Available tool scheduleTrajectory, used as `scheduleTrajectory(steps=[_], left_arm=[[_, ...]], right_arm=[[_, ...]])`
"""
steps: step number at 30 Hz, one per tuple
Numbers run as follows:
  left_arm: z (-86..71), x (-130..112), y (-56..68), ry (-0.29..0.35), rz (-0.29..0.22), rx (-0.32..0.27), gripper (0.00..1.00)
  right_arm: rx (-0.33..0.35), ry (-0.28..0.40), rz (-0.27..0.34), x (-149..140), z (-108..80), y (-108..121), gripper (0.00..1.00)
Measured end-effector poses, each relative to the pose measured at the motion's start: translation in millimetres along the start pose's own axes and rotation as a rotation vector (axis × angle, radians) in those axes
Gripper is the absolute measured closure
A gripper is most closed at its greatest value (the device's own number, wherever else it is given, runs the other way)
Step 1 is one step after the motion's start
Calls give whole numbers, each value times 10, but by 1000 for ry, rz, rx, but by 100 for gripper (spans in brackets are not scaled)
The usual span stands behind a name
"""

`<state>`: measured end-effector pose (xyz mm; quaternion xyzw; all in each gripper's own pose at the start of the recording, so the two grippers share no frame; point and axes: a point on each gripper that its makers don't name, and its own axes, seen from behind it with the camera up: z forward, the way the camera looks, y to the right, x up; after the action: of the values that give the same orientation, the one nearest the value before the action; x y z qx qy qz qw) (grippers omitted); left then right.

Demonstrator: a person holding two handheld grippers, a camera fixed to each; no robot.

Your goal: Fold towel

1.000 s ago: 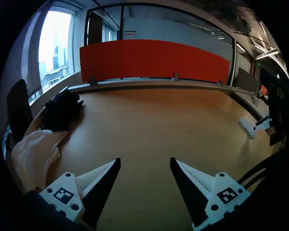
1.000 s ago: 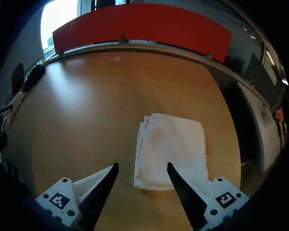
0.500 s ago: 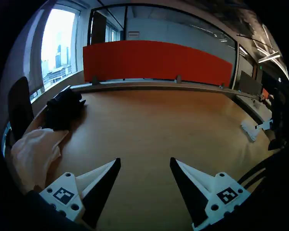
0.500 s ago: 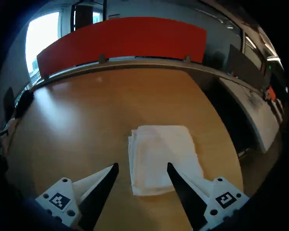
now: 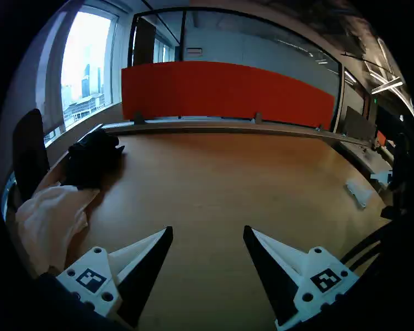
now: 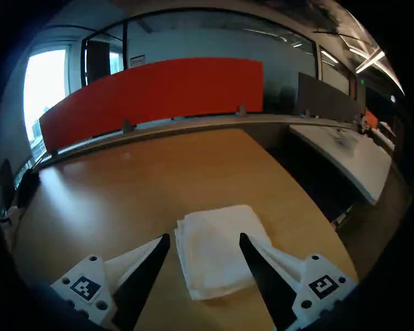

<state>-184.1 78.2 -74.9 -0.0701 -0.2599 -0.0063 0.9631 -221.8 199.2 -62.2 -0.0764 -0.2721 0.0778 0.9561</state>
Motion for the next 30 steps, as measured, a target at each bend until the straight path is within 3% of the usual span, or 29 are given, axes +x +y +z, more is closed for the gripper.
scheduleTrajectory(steps=[8,20,30], left_arm=[[34,69,-43,26,-20,16,5],[66,205,-94,78,-44,33,5],[70,415,-160,131,-53,34,5]], right_arm=[[-9,151,18,341,-56,-54,0],[25,291,-7,724,-203,-337,0],[80,378,-45,1037,-362,-707,0]])
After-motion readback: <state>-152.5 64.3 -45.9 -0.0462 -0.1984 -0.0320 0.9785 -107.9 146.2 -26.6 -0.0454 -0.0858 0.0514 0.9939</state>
